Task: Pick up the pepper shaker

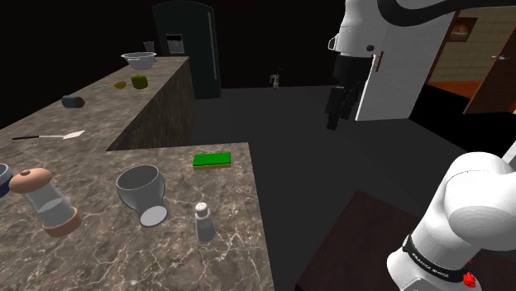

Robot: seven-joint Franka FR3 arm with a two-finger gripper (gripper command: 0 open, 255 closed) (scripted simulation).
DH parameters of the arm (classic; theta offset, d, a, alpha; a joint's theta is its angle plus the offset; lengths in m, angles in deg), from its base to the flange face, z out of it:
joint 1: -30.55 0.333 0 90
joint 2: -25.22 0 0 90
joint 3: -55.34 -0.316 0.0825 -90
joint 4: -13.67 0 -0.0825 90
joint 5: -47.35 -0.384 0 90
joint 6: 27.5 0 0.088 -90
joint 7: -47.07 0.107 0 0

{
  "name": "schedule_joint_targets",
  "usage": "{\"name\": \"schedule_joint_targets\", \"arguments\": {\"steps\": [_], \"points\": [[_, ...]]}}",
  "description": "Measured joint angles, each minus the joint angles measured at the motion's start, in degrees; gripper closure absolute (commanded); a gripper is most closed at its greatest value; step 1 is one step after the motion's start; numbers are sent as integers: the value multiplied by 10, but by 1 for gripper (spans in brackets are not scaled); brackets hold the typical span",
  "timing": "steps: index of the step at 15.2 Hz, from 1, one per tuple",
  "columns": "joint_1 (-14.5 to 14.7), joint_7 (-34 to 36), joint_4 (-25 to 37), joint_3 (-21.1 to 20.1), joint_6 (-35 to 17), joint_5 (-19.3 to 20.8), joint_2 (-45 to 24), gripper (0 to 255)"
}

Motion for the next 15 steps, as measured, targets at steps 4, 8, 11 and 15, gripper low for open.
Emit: {"name": "schedule_joint_targets", "arguments": {"steps": [4, 8, 11, 15], "points": [[6, 32, -2, -26, -21, -18, -17, 0], [16, 90, 0, -73, -68, -47, -61, 0], [20, 135, 22, -109, -98, -63, -109, 0], [24, 198, 51, -157, -139, -75, -172, 0]]}}
